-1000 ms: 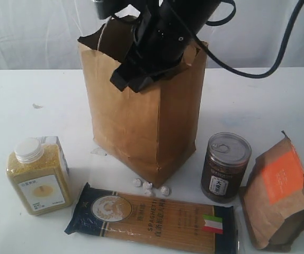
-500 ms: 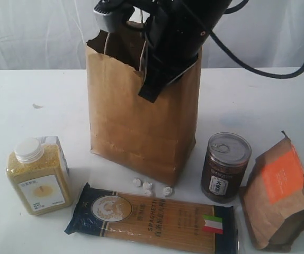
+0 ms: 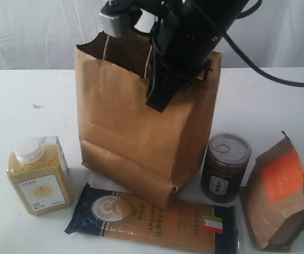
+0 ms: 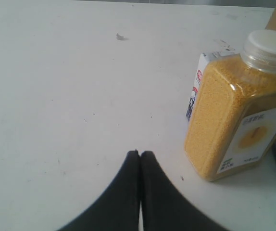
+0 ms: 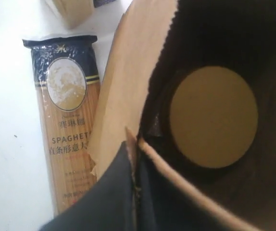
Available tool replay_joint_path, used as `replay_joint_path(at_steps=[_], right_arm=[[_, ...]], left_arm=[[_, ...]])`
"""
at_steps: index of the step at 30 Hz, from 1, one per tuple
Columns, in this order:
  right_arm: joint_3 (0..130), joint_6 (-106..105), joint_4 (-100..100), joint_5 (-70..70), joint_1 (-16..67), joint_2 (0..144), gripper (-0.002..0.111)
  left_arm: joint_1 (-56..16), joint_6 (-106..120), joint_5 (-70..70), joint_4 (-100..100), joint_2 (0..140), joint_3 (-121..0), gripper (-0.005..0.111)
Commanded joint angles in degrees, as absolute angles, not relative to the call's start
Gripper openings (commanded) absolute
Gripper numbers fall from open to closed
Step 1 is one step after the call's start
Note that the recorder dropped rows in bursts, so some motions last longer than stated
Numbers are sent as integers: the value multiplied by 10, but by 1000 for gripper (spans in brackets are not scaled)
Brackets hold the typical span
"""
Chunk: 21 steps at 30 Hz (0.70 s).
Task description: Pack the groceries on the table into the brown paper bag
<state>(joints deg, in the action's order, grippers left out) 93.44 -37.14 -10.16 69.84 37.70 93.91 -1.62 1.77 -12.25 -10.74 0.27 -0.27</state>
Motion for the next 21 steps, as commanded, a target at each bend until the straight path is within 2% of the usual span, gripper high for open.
replay_joint_path(at_steps=[1, 4, 7, 11, 12, 13, 14, 21], right_arm=[[904, -378, -93, 700, 377, 935, 0], [899, -377, -96, 700, 377, 934, 4], [899, -377, -96, 700, 378, 932, 22], [899, -362, -96, 695, 380, 924, 68], [899, -357, -96, 686, 383, 921, 77], [899, -357, -98, 682, 383, 919, 82], [899, -357, -101, 677, 383, 916, 85], [899, -339, -107, 673, 383, 902, 85]], left_arm=[[-21, 14, -119, -108, 0, 0, 0], [-21, 14, -119, -108, 0, 0, 0], [-21, 14, -119, -108, 0, 0, 0], [-21, 14, -119, -108, 0, 0, 0], [-21, 14, -119, -108, 0, 0, 0], [-21, 14, -119, -108, 0, 0, 0], [-21, 14, -119, -108, 0, 0, 0], [-21, 14, -119, -108, 0, 0, 0]])
